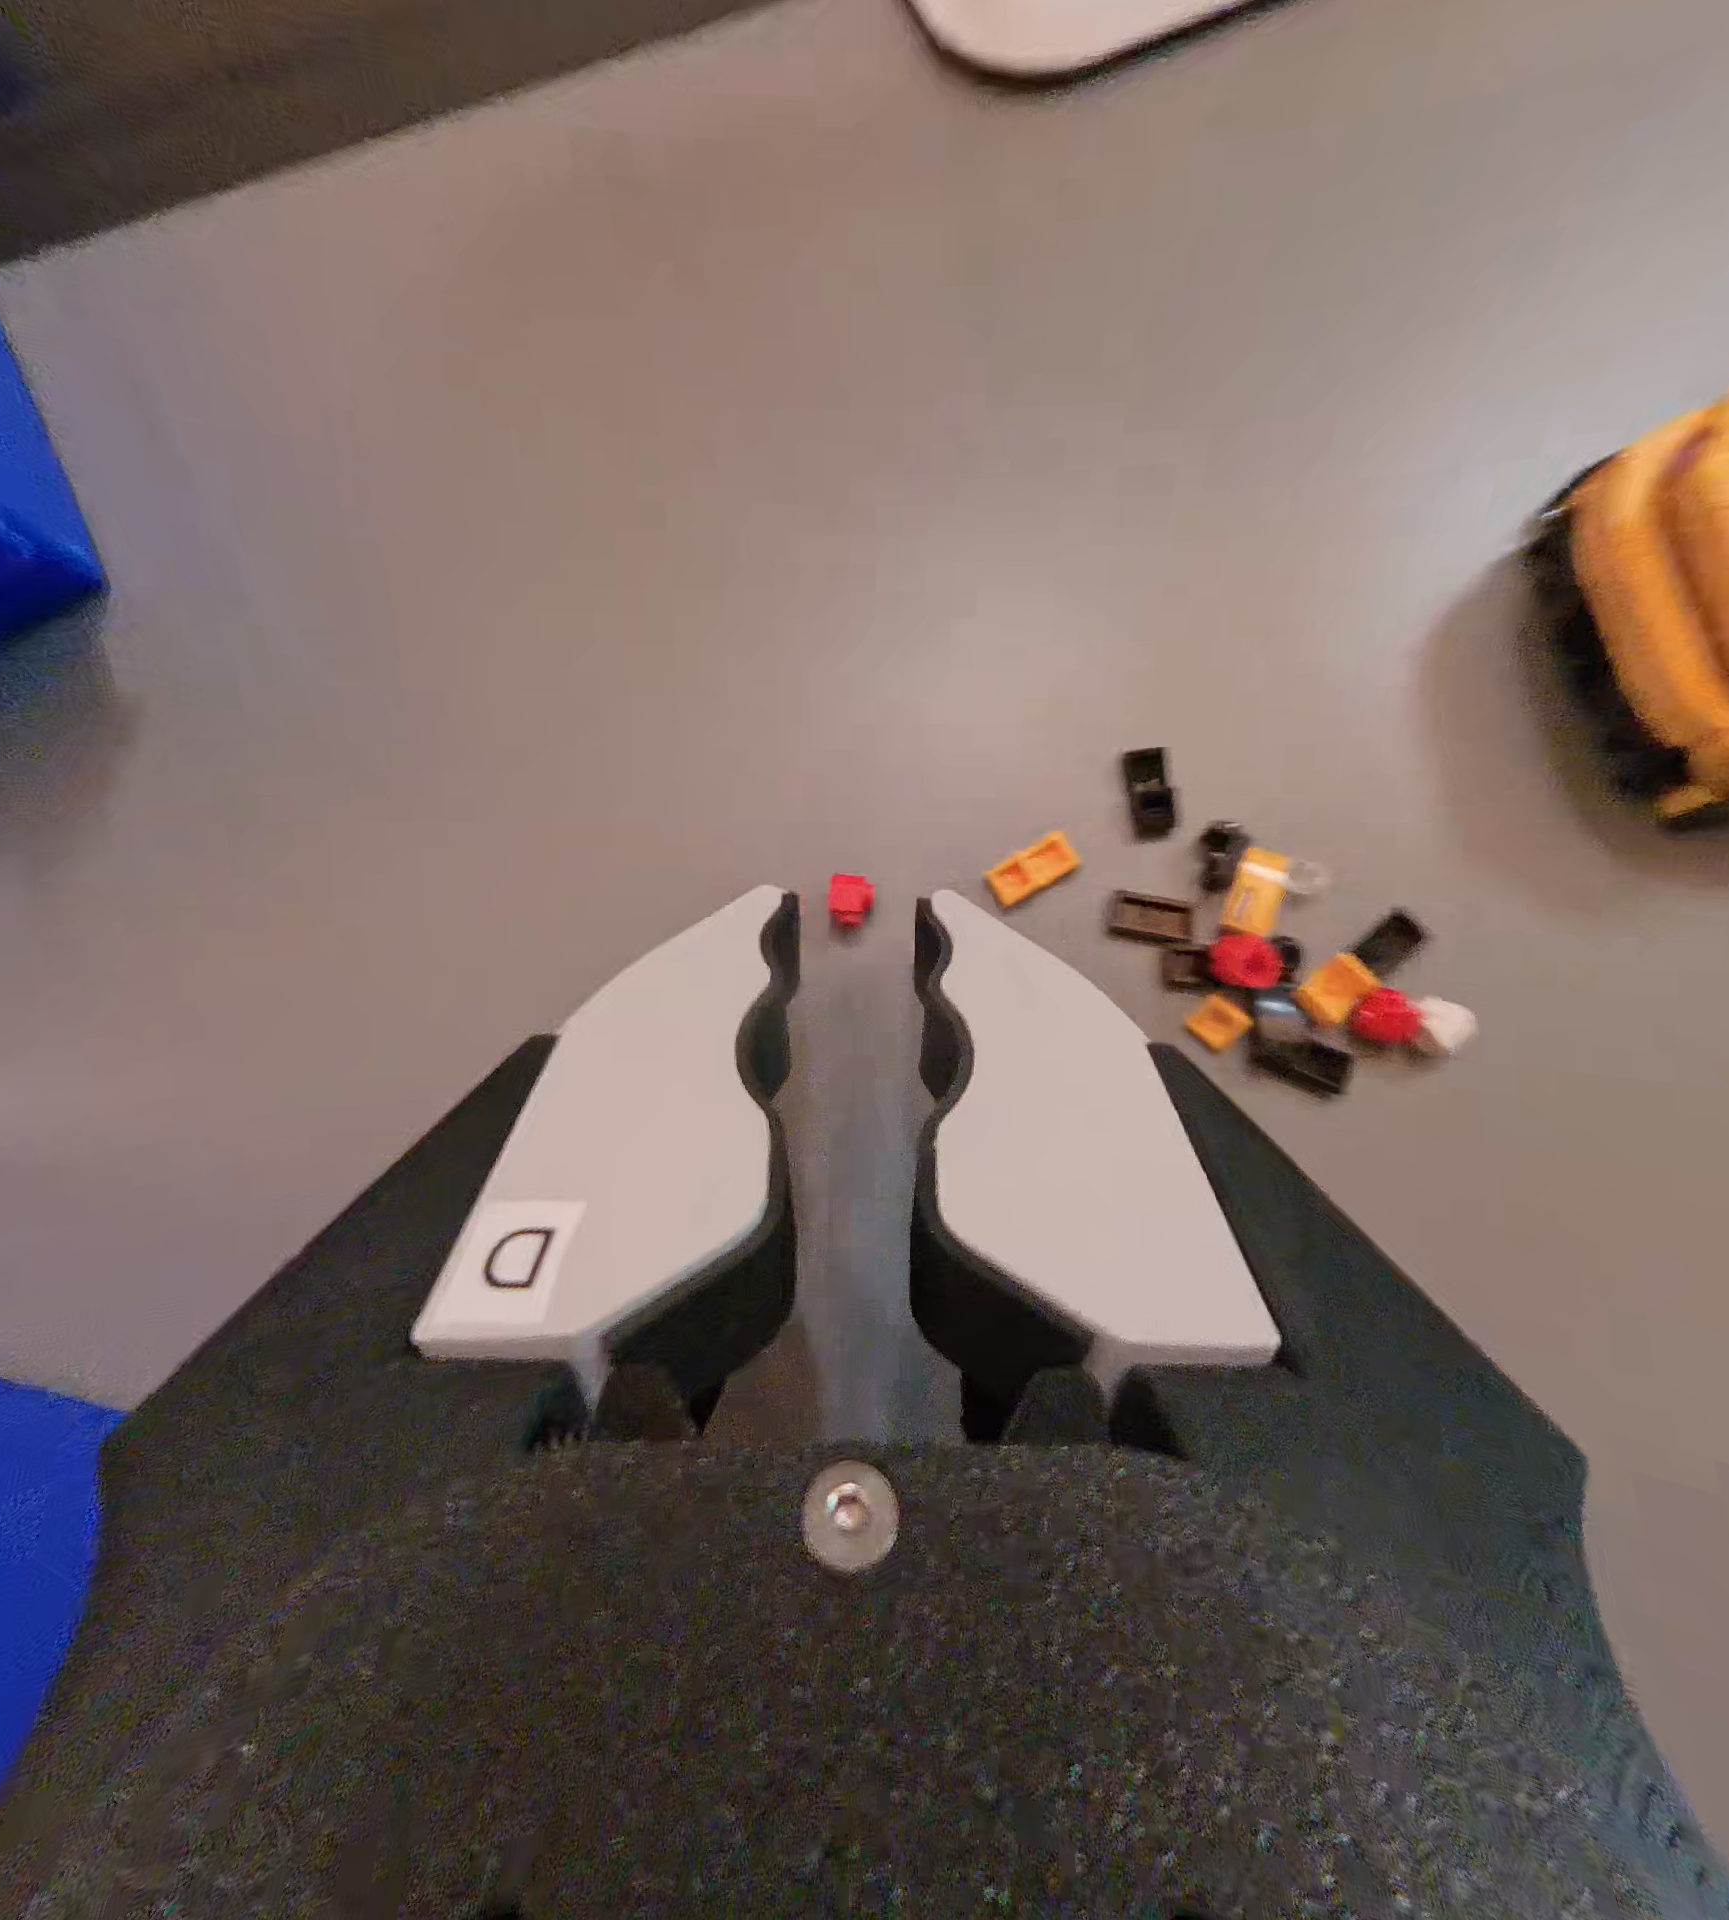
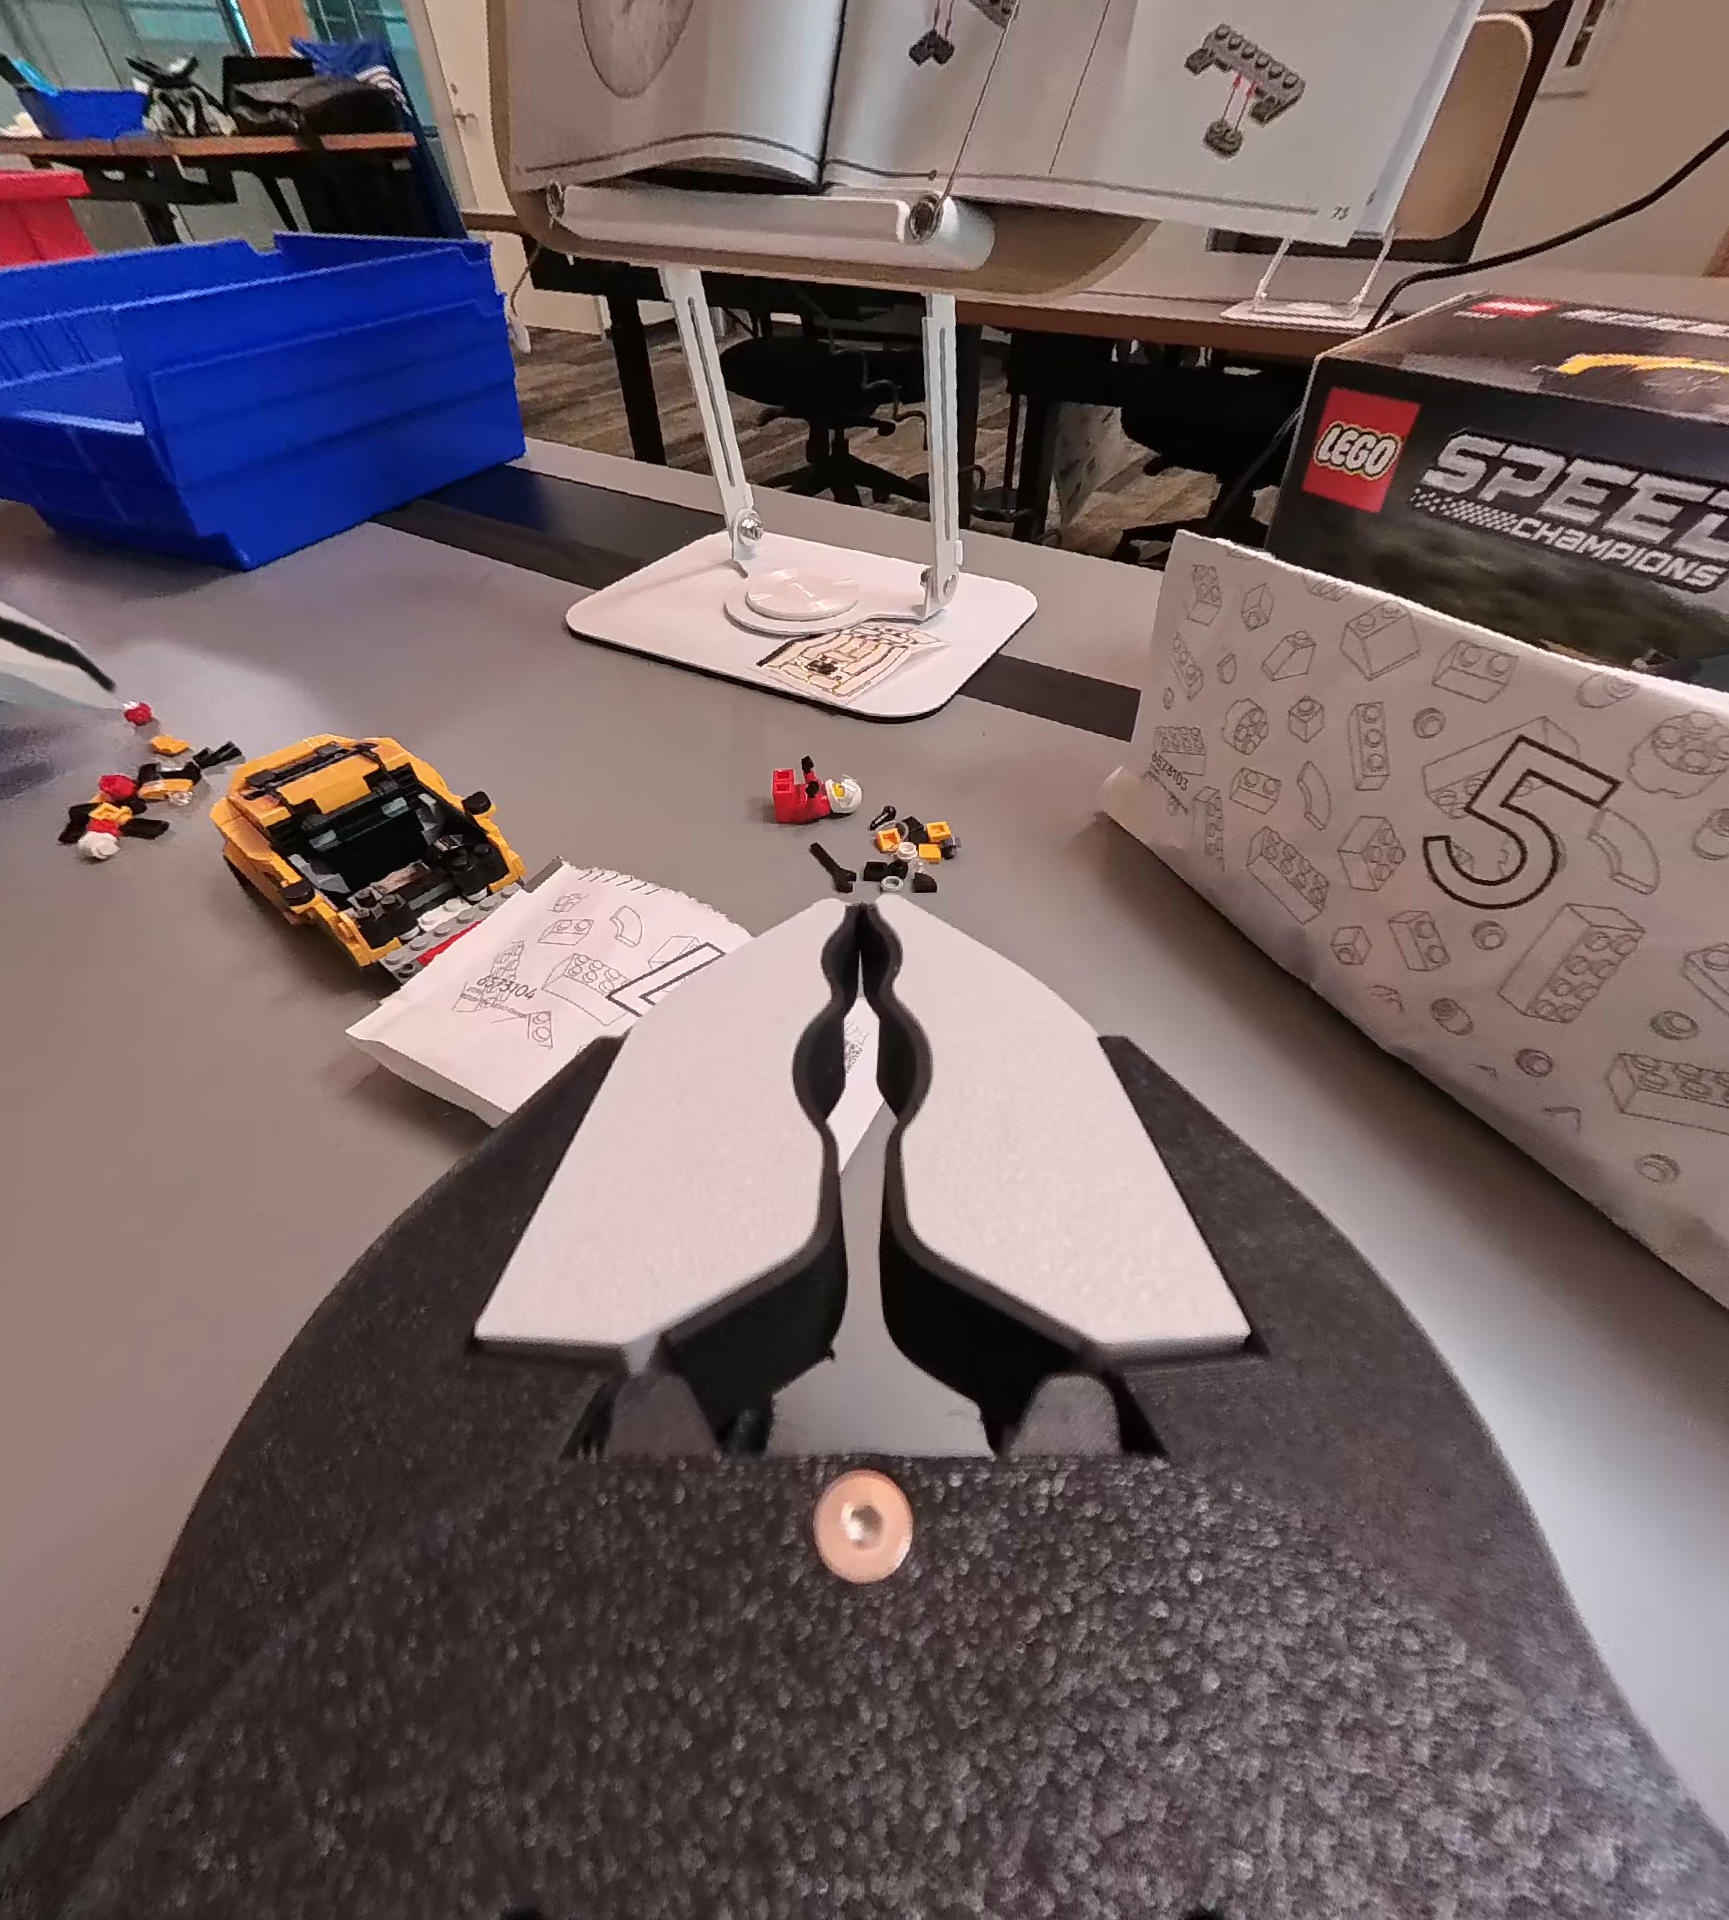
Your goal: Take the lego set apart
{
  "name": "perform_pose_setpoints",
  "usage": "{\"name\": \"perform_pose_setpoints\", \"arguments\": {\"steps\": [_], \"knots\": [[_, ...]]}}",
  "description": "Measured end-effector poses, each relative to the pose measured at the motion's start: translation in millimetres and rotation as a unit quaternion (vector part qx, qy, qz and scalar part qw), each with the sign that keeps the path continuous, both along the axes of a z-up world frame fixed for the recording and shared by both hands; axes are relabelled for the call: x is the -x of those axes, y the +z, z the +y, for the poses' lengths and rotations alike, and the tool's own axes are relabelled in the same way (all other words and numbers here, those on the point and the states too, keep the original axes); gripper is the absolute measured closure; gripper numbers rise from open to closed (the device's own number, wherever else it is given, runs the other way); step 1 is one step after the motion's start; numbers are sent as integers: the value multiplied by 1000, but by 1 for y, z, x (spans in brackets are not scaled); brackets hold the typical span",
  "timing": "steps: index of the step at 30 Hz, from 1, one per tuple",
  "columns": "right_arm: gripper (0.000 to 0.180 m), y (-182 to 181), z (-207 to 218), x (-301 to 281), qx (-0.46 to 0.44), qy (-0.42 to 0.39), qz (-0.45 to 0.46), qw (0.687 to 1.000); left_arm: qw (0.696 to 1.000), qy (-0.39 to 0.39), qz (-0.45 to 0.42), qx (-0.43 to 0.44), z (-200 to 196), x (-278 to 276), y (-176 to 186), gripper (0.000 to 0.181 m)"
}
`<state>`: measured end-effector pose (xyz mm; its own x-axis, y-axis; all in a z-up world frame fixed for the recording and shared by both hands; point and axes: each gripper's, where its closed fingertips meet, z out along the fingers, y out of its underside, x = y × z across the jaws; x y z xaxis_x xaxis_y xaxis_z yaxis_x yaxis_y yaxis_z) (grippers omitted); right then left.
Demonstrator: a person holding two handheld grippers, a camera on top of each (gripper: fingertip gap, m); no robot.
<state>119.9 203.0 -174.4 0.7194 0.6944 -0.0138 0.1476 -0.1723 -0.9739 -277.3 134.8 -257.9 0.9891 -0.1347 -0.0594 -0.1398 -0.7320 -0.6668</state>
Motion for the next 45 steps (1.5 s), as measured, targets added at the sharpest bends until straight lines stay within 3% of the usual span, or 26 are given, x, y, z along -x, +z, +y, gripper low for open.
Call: {"name": "perform_pose_setpoints", "arguments": {"steps": [9, 12, 14, 16, 18, 22, 26, 28, 31, 34, 37, 41, 43, 45], "knots": [[180, -4, 1, 0, 8, 2, 0, 1000, 1000, -21, -19, 4, -3, -10, -3, 173], [180, -3, 2, -2, 7, -4, 2, 1000, 996, -15, 9, -89, -23, -16, 57, 173], [180, -4, 3, -2, 10, -3, 3, 1000, 985, 46, 63, -155, -42, 14, 102, 173], [180, -5, 1, 0, 13, 3, 4, 1000, 977, 119, 94, -147, -64, 60, 114, 173], [180, -4, 0, 2, 10, 6, 1, 1000, 979, 166, 69, -91, -83, 94, 96, 173], [180, -2, 0, -1, 6, 0, 3, 1000, 980, 192, 50, -20, -105, 115, 67, 139], [180, -2, 1, 0, 5, -1, 1, 1000, 979, 192, 62, -41, -104, 110, 72, 129], [180, -3, 1, 0, 7, 0, 0, 1000, 981, 165, 71, -75, -96, 91, 87, 134], [180, -4, 1, 0, 9, 1, 1, 1000, 989, 42, 15, -138, -68, 14, 104, 150], [180, -3, 0, 1, 7, 2, 1, 1000, 996, -43, -9, -79, -39, -40, 66, 144], [180, 0, 0, 0, 3, 2, 3, 1000, 997, -46, -59, -11, -11, -47, 23, 142], [180, 1, 0, -1, 2, 0, 5, 1000, 997, -30, -60, 49, 2, -32, -11, 147], [180, 0, 0, -1, 4, 0, 6, 1000, 996, -29, -73, 39, 5, -32, -10, 156], [180, -2, 0, 0, 7, 2, 5, 1000, 994, -48, -87, 41, 2, -37, -10, 177]]}}
